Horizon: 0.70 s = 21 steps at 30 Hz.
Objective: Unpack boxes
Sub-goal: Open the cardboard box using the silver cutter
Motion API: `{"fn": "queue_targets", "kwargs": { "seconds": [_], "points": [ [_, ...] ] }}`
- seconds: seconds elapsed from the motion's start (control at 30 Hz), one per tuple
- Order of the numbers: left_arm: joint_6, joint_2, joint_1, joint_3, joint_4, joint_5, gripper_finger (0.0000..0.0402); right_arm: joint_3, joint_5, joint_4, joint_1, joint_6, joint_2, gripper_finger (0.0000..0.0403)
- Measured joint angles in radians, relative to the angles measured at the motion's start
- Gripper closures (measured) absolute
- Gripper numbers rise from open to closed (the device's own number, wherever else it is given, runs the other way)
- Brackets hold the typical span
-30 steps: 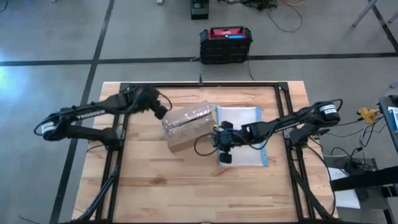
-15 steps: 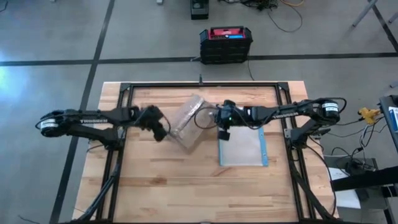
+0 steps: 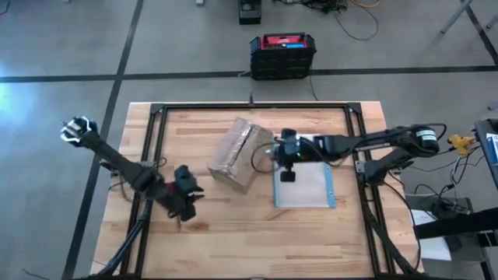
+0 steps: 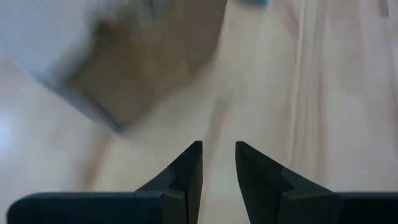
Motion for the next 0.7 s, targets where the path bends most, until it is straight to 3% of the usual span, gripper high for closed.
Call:
{"fn": "queue_targets", "kwargs": {
  "seconds": [0.1, 0.27, 0.43, 0.6, 0.7],
  "points": [
    [0.025, -0.015, -0.065, 0.038, -0.081, -0.266, 0.0322, 0.001, 0.005, 0.093, 0.084, 0.034, -0.002, 0.0361],
    [0.073, -0.067, 0.066, 0.058, -0.174, -0.335, 0.0322, 0.001, 0.030, 0.171, 0.178, 0.119, 0.042, 0.0361],
    [0.283, -0.110, 0.332, 0.027, -0.115, -0.211, 0.0322, 0.000, 0.038, 0.229, 0.233, 0.192, 0.096, 0.0361],
    [0.497, -0.099, 0.588, -0.063, 0.105, 0.095, 0.0322, 0.014, 0.038, 0.231, 0.277, 0.238, 0.120, 0.0361],
    [0.535, -0.069, 0.669, -0.124, 0.211, 0.267, 0.0322, 0.019, 0.040, 0.231, 0.291, 0.260, 0.117, 0.0361]
  ]
}}
